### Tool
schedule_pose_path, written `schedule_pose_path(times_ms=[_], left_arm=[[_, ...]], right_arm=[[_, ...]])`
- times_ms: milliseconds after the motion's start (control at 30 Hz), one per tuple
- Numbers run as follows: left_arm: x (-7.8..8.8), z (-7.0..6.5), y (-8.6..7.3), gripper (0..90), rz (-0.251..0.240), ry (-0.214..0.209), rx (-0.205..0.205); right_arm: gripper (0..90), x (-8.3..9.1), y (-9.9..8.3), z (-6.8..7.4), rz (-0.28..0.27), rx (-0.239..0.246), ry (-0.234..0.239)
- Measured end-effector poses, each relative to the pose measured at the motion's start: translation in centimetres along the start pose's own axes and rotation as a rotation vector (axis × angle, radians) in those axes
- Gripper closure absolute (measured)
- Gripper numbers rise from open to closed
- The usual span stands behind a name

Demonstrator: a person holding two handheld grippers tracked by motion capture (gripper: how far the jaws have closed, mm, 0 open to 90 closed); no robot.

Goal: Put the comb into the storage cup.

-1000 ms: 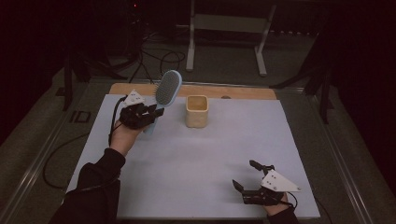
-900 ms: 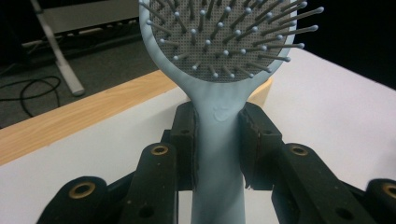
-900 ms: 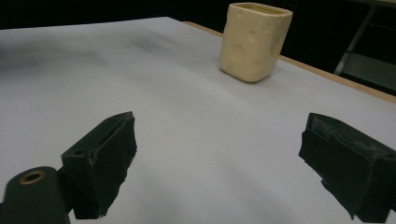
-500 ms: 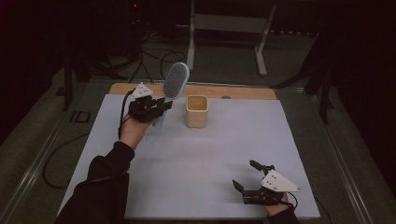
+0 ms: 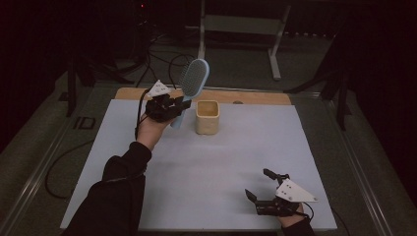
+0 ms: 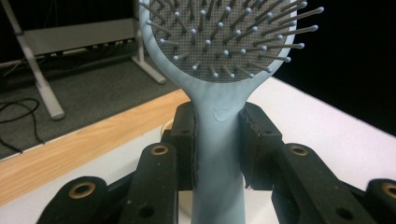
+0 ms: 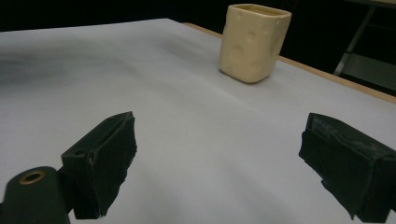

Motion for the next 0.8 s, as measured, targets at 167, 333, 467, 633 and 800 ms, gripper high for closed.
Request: schedule_pose_path(times_ms=[167,333,467,633,800], left_arm=[[-1.0,-0.3,0.1,69.7,-0.003,-0.009,-0.002],[-2.0,-0.6,0.4,69.7,-0.013,-0.011,0.003],[-2.8,-0.7,0.7,69.8,-0.023,-0.024,0.02],[-3.8,-0.9,1.2,69.7,-0.031,-0.024,0.022],[-4.8,-1.2,1.4,69.7,-0.027,-0.032,0.019]], right_arm=[[10.1,0.0,0.1,-0.1,-0.005,0.001,-0.002],[10.1,0.0,0.1,-0.1,-0.004,0.003,-0.004],[10.0,0.1,0.1,-0.1,-0.007,0.003,-0.007],[10.0,0.1,0.1,-0.2,-0.006,0.0,-0.008],[10.1,0.1,0.1,-0.2,-0.009,-0.006,-0.007]])
Point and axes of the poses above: each handheld gripper's, and its own axes: x roughly backward along the jaws, y roughly out of its top, z roughly to its left, the point moved 9 cm from there along -x, roughly forward along the jaws, and after that the axes turned 13 degrees about -z, right-handed, at the moved point
